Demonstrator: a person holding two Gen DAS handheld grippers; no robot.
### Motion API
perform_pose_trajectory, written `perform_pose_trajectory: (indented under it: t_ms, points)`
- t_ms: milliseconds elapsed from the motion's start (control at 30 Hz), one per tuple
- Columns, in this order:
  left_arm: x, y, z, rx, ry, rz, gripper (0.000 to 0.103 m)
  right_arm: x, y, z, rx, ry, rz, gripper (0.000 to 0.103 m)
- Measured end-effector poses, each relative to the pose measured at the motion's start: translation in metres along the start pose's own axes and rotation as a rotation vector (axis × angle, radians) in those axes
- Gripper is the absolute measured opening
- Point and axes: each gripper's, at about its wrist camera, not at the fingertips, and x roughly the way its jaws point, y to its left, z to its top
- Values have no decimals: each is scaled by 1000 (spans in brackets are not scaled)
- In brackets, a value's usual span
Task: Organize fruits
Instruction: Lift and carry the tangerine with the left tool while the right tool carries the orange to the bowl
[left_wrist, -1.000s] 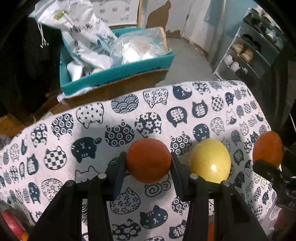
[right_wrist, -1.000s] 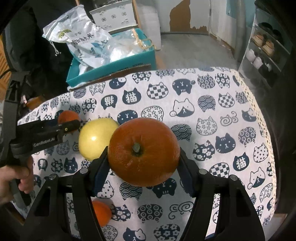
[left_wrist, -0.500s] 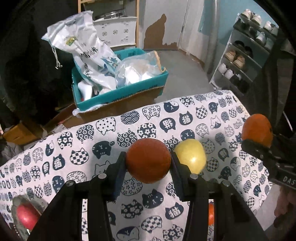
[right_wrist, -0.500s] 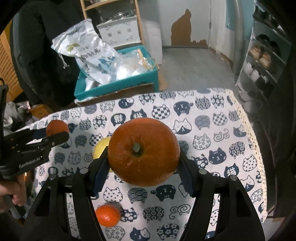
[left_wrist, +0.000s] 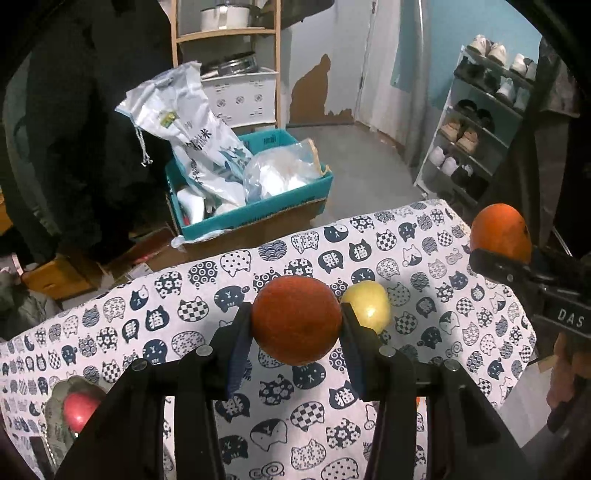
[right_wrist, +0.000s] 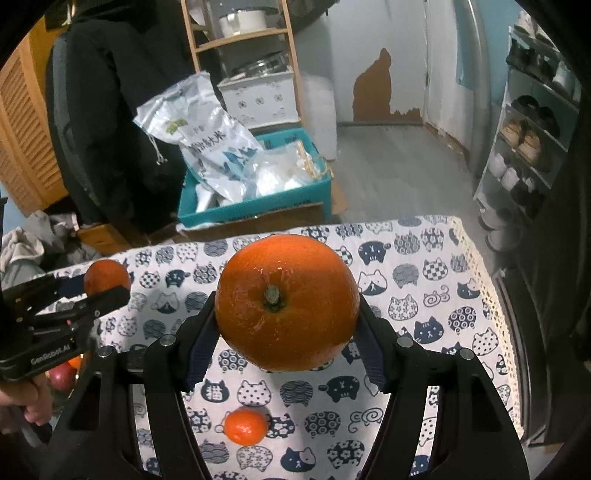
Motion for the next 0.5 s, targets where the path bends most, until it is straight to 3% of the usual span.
perform_pose_trajectory:
  t_ms: [500]
  points:
    - [-60, 16, -9, -27, -84, 11, 46, -39, 37, 13, -62, -69, 46, 68]
